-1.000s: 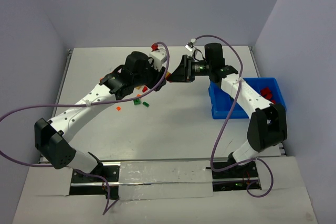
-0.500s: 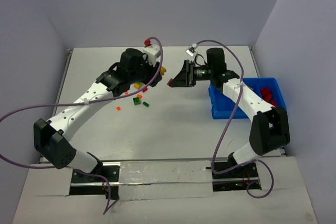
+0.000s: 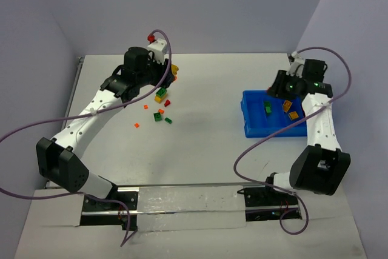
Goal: Sort the legos into containers by color
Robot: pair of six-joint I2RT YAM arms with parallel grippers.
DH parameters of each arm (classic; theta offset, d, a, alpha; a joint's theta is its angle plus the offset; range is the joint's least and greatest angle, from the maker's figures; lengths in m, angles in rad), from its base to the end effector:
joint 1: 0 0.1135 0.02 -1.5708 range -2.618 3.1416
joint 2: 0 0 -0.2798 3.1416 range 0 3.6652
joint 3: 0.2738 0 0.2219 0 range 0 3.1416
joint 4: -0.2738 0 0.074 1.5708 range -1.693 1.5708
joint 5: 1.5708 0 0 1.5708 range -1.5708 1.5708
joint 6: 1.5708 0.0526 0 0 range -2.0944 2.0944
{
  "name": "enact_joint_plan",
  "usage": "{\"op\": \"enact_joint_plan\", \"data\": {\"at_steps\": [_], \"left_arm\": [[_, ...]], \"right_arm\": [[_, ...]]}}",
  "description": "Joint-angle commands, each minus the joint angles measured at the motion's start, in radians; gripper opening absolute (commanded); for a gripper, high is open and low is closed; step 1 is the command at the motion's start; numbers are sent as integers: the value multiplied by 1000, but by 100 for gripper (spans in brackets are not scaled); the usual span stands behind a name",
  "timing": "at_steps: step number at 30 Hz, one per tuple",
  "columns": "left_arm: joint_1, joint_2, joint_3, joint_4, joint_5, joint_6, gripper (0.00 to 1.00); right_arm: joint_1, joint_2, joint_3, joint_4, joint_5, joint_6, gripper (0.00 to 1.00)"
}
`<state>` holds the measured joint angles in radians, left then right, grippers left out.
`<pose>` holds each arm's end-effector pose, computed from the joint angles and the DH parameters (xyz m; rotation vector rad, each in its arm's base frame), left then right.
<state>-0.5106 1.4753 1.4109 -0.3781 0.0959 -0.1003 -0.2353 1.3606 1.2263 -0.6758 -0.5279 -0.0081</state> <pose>0.2807 -0.1630 0.3840 0.4771 1.9883 -0.4824 0.2626 -0.0357 0.3315 0.0137 2.2967 0.5017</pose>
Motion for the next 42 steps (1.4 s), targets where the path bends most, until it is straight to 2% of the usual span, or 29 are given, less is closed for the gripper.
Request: {"op": "enact_joint_plan", "data": {"at_steps": [1, 9, 15, 22, 27, 31, 37, 38, 39, 42], "left_arm": [[-4, 18, 22, 54, 69, -28, 0], [-5, 43, 48, 32, 84, -30, 0], [-5, 44, 43, 19, 77, -22, 0], [-3, 59, 51, 15, 76, -25, 0], [-3, 60, 49, 13, 76, -24, 0], [-3, 54, 43, 16, 73, -21, 0], [-3, 30, 16, 34, 112, -10, 0], [-3, 24, 9, 39, 134, -9, 0], [-3, 18, 0, 46, 162, -6, 0], [-2, -21, -45, 76, 321, -1, 0]], "right_arm": [[-150, -21, 68, -130, 355, -293, 0], [-290, 158, 149, -109, 557, -477, 0], [-321, 245, 154, -80, 621, -542, 3], [-324, 304, 138, -34, 666, -565, 13], [-323, 338, 158, -48, 652, -562, 58], [-323, 350, 167, -70, 629, -553, 80], [-297, 297, 204, -155, 526, -508, 83], [-279, 278, 212, -174, 429, -489, 83], [-277, 257, 221, -194, 421, -479, 83], [-199, 146, 251, -272, 141, -440, 83]]}}
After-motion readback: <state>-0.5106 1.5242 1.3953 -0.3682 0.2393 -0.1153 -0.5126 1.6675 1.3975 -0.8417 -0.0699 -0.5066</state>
